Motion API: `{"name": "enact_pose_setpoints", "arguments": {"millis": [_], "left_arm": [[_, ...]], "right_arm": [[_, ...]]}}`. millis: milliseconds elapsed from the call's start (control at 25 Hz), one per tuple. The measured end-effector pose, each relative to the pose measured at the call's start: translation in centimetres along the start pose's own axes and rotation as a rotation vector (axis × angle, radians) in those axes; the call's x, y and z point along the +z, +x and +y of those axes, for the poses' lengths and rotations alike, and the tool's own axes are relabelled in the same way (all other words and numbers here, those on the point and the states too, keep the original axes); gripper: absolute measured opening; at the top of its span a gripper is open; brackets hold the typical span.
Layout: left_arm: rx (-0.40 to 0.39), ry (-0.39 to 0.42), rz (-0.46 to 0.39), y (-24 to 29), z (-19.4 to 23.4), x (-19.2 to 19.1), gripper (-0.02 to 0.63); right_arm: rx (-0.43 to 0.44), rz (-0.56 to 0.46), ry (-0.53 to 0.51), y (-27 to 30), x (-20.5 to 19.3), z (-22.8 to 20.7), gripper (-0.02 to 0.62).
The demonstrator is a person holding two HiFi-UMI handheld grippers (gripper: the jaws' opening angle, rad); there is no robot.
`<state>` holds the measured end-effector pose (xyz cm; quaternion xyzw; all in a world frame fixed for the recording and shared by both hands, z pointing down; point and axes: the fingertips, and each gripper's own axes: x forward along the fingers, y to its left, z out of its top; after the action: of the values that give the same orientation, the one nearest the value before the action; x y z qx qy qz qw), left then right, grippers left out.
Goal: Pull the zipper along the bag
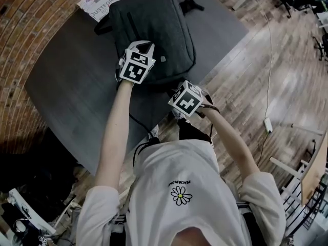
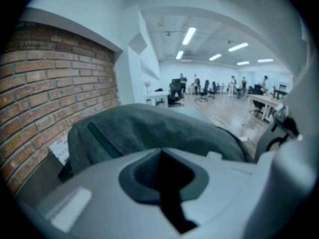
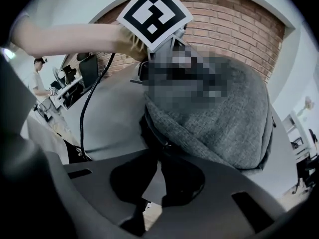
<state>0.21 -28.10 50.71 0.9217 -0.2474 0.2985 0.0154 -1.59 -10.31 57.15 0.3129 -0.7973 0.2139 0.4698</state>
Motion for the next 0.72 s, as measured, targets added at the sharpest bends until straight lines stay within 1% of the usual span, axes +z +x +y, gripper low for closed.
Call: {"name": "enact_pose_setpoints", "arguments": {"millis": [120, 240, 320, 400, 480, 520, 600, 640, 720], "left_arm": [[-0.008, 0.021, -0.003, 0.1, -0.2, 0.1, 0.003], [-0.014, 0.021, -0.003, 0.1, -0.3, -0.1, 0.003], [-0.005, 0.015, -0.001, 0.2, -0.1, -0.2, 0.003], [0.003, 0.037, 0.001, 0.0, 0.1, -0.3, 0.003], [-0.015, 0.071, -0.002, -0.1, 0.1, -0.3, 0.003], [-0.032, 0.078, -0.009, 0.0, 0.1, -0.2, 0.005], [-0.061, 0.071, -0.021, -0.1, 0.1, -0.1, 0.005], [-0.071, 0.066, -0.024, -0.2, 0.2, -0.1, 0.005], [-0.072, 0.049, -0.038, -0.9, 0.6, 0.3, 0.01]], "right_arm": [[0.03, -0.027, 0.062, 0.1, 0.6, 0.9, 0.029], [0.023, -0.016, 0.063, 0.7, 1.2, 1.6, 0.029], [0.033, -0.016, 0.064, 1.3, 2.1, 2.3, 0.029], [0.046, -0.025, 0.06, 2.1, 3.3, 3.2, 0.03], [0.043, -0.04, 0.072, 2.7, 4.0, 3.6, 0.027], [0.036, -0.05, 0.097, 2.8, 3.9, 3.5, 0.02], [0.028, -0.071, 0.162, 2.9, 3.7, 3.0, 0.008], [0.025, -0.075, 0.174, 2.8, 3.7, 2.9, 0.008], [0.015, -0.067, 0.156, 2.6, 3.7, 2.7, 0.008]]}}
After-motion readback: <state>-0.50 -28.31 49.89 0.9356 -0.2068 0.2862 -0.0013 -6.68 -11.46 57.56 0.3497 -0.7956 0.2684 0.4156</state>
